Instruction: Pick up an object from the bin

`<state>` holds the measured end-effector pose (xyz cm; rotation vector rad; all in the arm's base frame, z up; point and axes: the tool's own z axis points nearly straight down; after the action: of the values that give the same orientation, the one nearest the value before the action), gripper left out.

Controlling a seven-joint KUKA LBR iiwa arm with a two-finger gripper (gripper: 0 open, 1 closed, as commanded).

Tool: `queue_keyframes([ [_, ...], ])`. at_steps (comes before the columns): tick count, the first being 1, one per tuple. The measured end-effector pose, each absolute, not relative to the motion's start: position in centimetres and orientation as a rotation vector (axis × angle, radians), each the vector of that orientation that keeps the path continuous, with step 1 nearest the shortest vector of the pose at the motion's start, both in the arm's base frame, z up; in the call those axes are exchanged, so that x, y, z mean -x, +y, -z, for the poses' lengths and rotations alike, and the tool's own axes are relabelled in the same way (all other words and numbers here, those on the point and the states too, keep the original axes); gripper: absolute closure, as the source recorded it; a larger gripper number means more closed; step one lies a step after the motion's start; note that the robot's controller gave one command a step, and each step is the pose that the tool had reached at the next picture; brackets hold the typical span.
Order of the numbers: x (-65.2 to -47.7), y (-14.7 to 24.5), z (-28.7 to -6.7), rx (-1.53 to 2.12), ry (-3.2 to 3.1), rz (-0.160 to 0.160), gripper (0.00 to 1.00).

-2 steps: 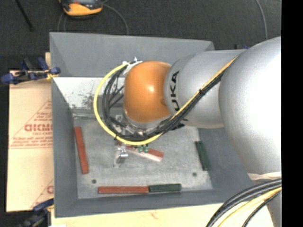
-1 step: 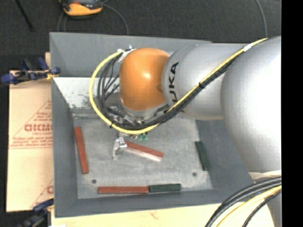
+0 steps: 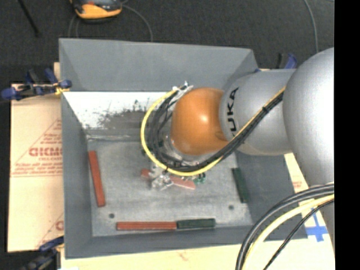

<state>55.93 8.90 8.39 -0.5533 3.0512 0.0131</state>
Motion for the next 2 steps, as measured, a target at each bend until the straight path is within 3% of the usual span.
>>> queue_keyframes([
  [1, -55.9, 8.9, -8.4, 0.551, 3.052, -0.013, 1.0],
  [2, -54.6, 7.9, -12.2, 0.578, 3.089, -0.002, 1.0],
])
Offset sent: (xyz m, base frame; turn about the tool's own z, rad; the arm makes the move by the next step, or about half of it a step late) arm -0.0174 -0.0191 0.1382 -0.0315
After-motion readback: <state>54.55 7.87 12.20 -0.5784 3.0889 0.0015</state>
